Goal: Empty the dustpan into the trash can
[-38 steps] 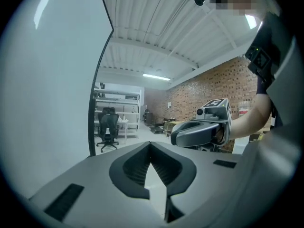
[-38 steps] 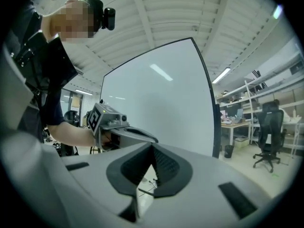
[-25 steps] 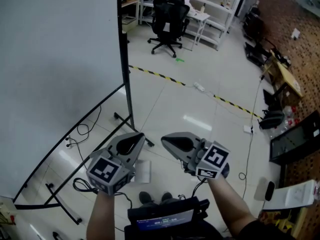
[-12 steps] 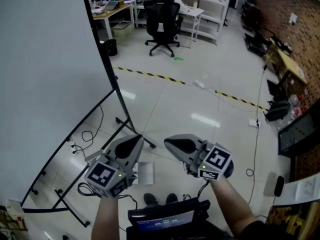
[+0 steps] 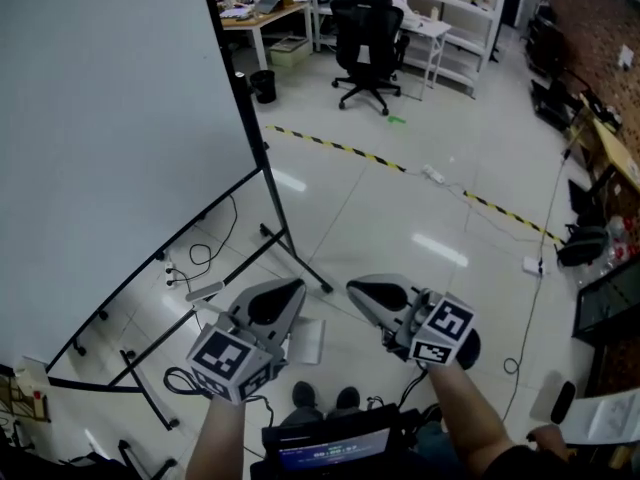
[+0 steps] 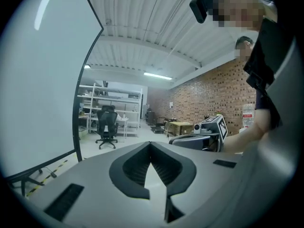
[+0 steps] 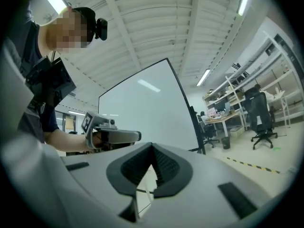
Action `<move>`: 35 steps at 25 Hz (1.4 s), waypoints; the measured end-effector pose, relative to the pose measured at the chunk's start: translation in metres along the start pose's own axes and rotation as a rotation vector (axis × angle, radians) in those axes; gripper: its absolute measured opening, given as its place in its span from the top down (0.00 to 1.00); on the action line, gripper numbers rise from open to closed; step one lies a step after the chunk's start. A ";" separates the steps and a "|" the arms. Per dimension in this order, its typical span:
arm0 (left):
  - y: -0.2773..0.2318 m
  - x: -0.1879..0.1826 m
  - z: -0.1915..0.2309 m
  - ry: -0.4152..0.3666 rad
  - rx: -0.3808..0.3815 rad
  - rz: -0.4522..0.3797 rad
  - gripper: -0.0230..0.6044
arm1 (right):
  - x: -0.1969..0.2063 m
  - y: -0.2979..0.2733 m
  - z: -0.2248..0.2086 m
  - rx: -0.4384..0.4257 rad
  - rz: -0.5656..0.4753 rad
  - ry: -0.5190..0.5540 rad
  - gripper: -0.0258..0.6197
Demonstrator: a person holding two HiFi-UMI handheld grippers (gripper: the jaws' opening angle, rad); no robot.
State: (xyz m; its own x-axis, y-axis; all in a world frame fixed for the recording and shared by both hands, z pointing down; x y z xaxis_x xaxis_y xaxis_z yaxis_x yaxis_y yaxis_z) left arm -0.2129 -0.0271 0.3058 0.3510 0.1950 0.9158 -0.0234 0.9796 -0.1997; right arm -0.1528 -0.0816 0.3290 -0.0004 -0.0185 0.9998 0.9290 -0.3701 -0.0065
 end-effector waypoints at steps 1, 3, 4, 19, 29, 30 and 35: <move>0.003 -0.001 0.002 0.004 -0.007 -0.008 0.96 | 0.001 -0.003 0.002 -0.005 0.000 -0.004 0.95; 0.008 0.000 0.004 0.009 -0.017 -0.014 0.96 | 0.001 -0.006 0.007 -0.013 0.003 -0.009 0.95; 0.011 0.001 0.006 0.011 -0.020 -0.016 0.96 | 0.001 -0.008 0.010 -0.017 0.006 -0.007 0.95; 0.076 -0.011 0.039 -0.084 0.067 -0.002 0.96 | -0.019 -0.066 0.064 0.122 0.058 0.089 0.95; 0.129 -0.026 0.066 -0.076 0.117 -0.076 0.96 | -0.032 -0.109 0.111 0.151 0.088 0.136 0.95; 0.134 -0.029 0.069 -0.066 0.109 -0.094 0.96 | -0.033 -0.110 0.116 0.159 0.091 0.141 0.95; 0.155 -0.028 0.063 -0.061 0.138 -0.110 0.96 | -0.042 -0.105 0.143 0.207 0.106 0.161 0.95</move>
State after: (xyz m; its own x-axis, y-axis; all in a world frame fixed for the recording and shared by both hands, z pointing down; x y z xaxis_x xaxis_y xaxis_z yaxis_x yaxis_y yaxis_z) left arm -0.2854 0.1228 0.2709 0.3009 0.0850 0.9499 -0.1174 0.9917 -0.0516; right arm -0.1974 0.0907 0.2905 0.0572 -0.2009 0.9779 0.9828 -0.1609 -0.0905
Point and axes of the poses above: the fingertips, and each gripper's own axes: y backward along the fingers, z to its left, x out of its underside, the point moved 1 cm from there along y, backward along the fingers, and after that the axes turned 14 degrees about y, right-handed, at the moved point
